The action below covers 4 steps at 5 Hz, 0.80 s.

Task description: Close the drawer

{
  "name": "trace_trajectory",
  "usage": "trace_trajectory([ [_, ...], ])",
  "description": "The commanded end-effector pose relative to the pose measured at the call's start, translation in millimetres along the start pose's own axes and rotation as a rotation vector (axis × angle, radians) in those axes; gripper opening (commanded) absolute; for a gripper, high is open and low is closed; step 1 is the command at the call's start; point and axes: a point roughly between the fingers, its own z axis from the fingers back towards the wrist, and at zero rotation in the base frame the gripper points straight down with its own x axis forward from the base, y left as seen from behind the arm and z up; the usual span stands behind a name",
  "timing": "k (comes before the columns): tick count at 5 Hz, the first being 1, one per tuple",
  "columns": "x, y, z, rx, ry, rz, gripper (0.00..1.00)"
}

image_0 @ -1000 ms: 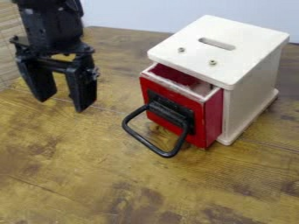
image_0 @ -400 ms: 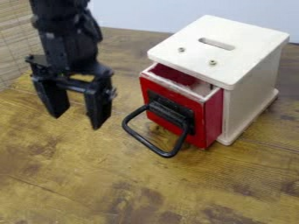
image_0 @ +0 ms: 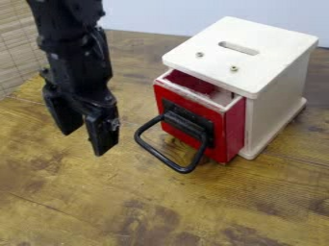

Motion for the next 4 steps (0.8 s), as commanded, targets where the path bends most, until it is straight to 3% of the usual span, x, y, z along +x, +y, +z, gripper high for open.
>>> trace_trajectory([
  [1, -3.9, 12, 13.7, 0.020, -0.047, -0.009, 1.00],
  [2, -9.2, 14, 11.8, 0.016, -0.047, 0.066, 1.00],
  [4, -19.1, 21, 25.2, 0.009, -0.071, 0.201, 1.00],
])
